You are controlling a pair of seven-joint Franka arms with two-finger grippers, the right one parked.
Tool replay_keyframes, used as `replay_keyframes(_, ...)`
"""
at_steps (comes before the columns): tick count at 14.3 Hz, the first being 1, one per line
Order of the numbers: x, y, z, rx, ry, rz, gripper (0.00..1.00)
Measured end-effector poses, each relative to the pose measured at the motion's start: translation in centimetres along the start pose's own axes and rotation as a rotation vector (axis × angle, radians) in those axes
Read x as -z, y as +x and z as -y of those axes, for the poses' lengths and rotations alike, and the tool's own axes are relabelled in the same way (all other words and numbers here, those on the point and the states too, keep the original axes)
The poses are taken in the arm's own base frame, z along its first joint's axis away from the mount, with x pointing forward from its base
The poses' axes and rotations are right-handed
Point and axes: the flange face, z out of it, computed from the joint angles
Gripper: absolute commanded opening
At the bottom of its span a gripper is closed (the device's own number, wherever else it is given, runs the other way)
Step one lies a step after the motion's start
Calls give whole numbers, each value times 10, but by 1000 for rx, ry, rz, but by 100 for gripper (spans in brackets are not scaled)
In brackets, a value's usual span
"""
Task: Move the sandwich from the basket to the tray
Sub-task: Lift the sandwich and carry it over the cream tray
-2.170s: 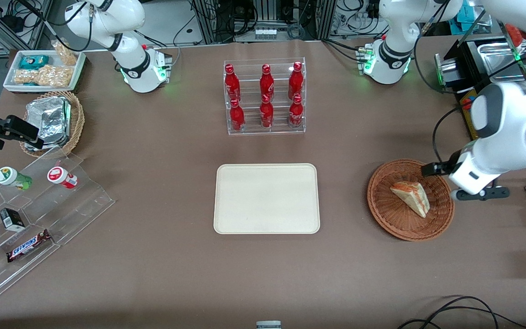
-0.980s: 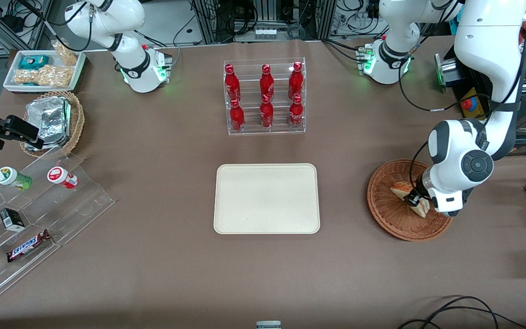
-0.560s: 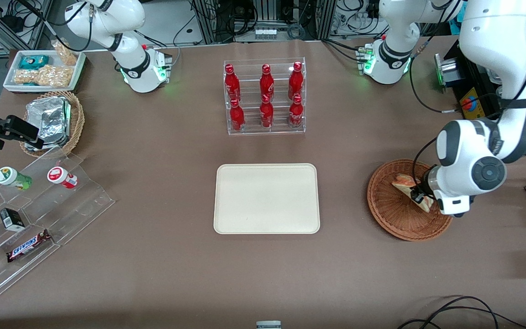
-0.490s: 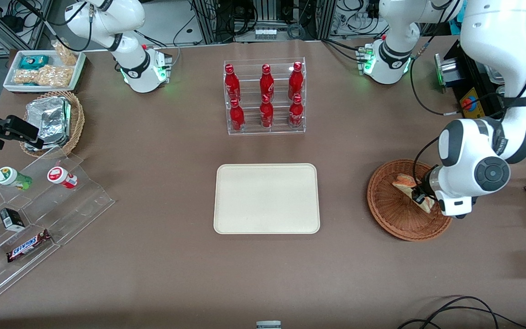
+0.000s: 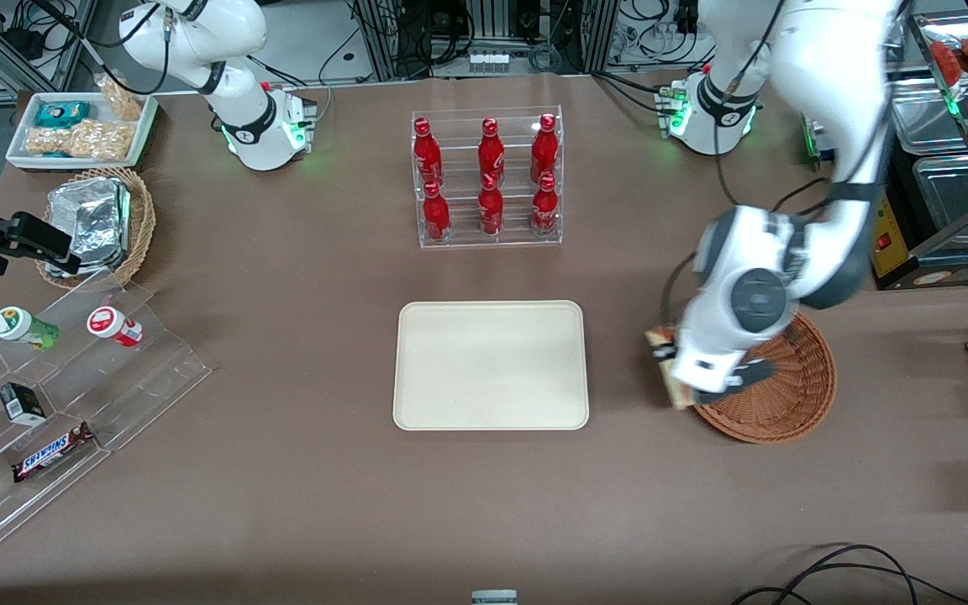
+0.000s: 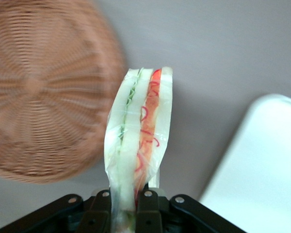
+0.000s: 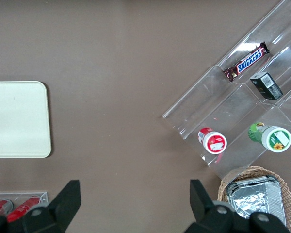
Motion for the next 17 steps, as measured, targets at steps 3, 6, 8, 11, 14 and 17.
replay_keyframes(3, -17, -26, -84, -101, -12, -31, 3)
replay_keyframes(6, -27, -55, -150, -171, -92, -64, 3)
replay_keyframes(8, -31, -79, -182, -188, -138, -62, 2)
replay_keyframes(11, -42, -112, -214, -223, -166, -75, 3)
replay_keyframes(14, -63, -127, -229, -238, -174, -80, 61)
replay_keyframes(17, -69, -124, -228, -233, -173, -80, 100)
